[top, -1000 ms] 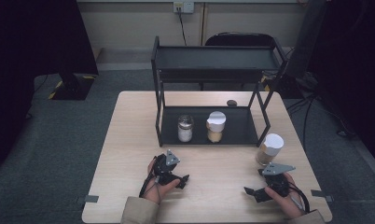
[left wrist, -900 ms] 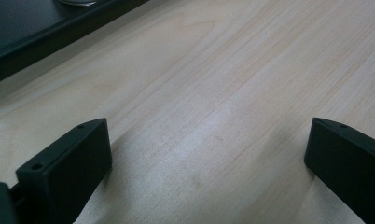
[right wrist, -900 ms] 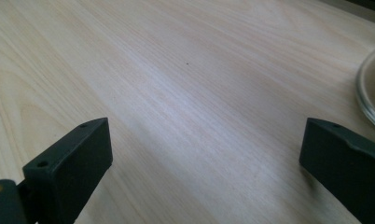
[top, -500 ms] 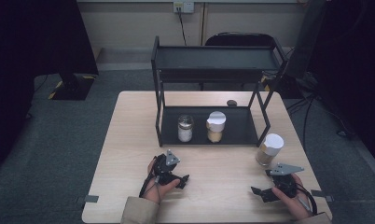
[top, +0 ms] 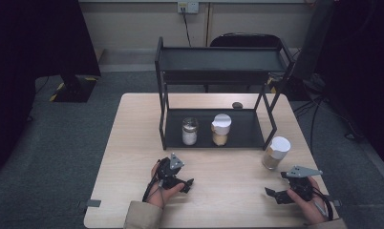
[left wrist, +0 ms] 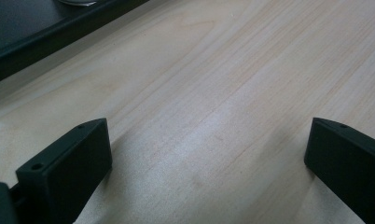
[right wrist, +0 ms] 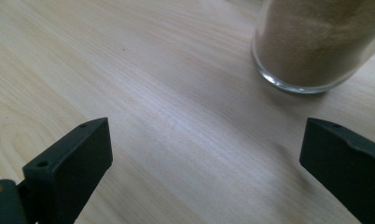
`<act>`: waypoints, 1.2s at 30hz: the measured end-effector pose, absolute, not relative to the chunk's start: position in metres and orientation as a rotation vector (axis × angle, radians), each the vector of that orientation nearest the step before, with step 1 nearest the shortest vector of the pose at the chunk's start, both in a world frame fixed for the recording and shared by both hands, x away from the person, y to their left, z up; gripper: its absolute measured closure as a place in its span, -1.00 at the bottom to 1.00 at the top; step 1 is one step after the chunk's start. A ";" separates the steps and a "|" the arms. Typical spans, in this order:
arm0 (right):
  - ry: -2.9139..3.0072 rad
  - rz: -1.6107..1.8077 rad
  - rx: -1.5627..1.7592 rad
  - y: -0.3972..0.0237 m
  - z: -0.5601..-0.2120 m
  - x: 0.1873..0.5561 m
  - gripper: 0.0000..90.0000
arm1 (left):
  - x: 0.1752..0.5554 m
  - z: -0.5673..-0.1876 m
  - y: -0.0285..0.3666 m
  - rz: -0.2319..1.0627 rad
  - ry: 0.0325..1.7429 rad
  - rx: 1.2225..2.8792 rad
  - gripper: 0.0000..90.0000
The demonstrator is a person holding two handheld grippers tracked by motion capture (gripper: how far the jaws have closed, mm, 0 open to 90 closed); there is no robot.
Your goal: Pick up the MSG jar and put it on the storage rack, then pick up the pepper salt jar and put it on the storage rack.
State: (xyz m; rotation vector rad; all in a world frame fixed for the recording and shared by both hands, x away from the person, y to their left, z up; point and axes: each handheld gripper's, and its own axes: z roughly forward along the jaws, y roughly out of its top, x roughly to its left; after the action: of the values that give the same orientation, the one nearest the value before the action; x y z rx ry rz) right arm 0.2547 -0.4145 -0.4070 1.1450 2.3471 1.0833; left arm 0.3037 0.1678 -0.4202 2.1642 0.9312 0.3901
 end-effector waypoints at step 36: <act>2.269 1.076 1.217 -0.424 -0.406 0.252 -0.97 | 0.304 -0.420 0.168 0.390 0.931 2.164 -1.00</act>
State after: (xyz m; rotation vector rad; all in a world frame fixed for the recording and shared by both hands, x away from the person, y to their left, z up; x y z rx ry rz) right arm 0.2518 -0.4239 -0.4064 1.2166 2.2695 1.0757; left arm 0.3037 0.1678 -0.4202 2.1642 0.9313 0.3899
